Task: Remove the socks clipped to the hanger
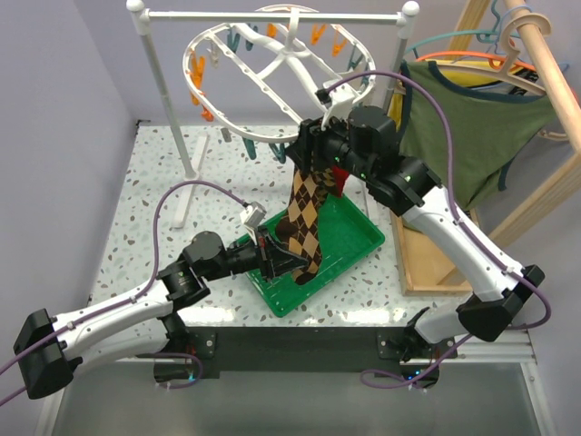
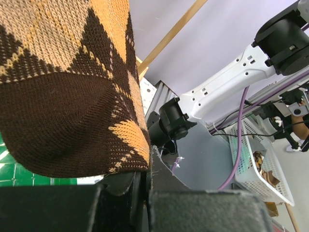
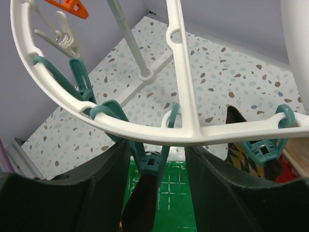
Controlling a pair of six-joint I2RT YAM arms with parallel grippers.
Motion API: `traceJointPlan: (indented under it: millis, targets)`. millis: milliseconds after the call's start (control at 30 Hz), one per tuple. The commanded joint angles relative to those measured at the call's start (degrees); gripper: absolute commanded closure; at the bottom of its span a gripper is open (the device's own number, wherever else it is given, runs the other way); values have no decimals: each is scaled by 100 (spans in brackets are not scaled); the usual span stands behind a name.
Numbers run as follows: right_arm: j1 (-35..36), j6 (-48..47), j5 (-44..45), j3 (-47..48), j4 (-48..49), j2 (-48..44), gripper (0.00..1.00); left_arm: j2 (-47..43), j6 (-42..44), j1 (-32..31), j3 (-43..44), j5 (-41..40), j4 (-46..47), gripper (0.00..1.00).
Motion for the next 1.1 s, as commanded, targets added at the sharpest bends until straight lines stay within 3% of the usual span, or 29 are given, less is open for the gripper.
traceJointPlan:
  millis: [0,233,400,500,667,933,1067]
  targets:
    - [65,-80,98,248,110,62,47,-12,-41,21,-29,191,152,100]
    - [74,-71,19,301,163,159,44,-12,-41,21,-38,200,126,100]
    - [74,-71,27,310,154,194,53,-21,-41,21,-29,209,91,100]
    - [74,-62,71,283,154,185,65,-21,-50,21,-38,218,56,100]
    - [74,-53,133,309,119,220,100,-3,-50,21,-38,183,-41,100]
    - [83,35,115,319,92,221,100,-39,-41,21,-3,95,-304,100]
    - [83,87,80,222,127,150,100,276,143,21,392,-369,-1023,100]
